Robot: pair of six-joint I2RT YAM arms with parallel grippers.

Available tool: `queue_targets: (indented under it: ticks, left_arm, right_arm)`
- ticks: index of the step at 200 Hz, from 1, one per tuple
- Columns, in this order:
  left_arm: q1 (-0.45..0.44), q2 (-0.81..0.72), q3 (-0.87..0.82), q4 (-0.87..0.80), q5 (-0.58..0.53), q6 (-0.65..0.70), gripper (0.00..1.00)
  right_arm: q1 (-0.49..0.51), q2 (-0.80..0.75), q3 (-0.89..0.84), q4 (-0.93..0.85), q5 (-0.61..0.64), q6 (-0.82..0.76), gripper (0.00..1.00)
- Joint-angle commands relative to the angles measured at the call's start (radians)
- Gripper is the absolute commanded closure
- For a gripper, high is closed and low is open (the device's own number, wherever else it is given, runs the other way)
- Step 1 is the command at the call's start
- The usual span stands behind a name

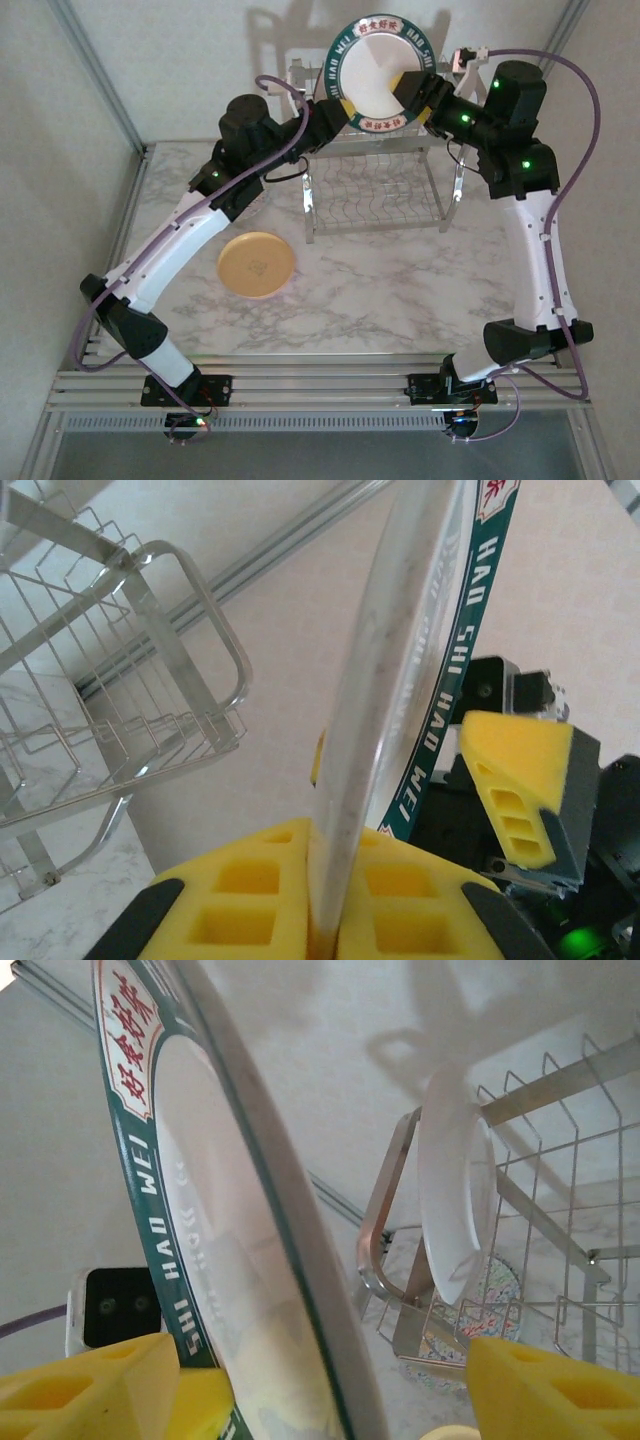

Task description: Unload the plates from the dish rack

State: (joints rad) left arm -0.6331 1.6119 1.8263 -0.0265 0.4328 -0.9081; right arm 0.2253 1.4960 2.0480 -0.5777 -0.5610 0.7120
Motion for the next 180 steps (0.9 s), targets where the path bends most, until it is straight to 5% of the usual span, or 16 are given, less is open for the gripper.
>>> queue_targets:
  ticks: [1, 63, 120, 150, 180]
  left_arm:
    - [0.024, -0.093, -0.025, 0.075, 0.035, -0.023, 1.00]
    - [0.132, -0.442, -0.414, 0.069, -0.064, -0.103, 1.00]
    - [0.242, -0.822, -0.829, -0.091, -0.233, -0.221, 1.00]
    - [0.248, -0.931, -0.960, -0.274, -0.315, -0.260, 1.00]
    - [0.250, -0.984, -1.104, -0.368, -0.336, -0.329, 1.00]
  right_arm:
    - [0.006, -0.062, -0.010, -0.010, 0.049, -0.091, 0.22]
    - [0.037, -0.156, -0.111, 0.031, 0.132, -0.299, 0.20]
    - [0.210, -0.187, -0.177, -0.001, 0.170, -0.587, 0.18]
    - [0.301, -0.198, -0.203, -0.090, 0.144, -0.676, 0.18]
    - [0.436, -0.195, -0.205, -0.249, 0.275, -0.790, 0.18]
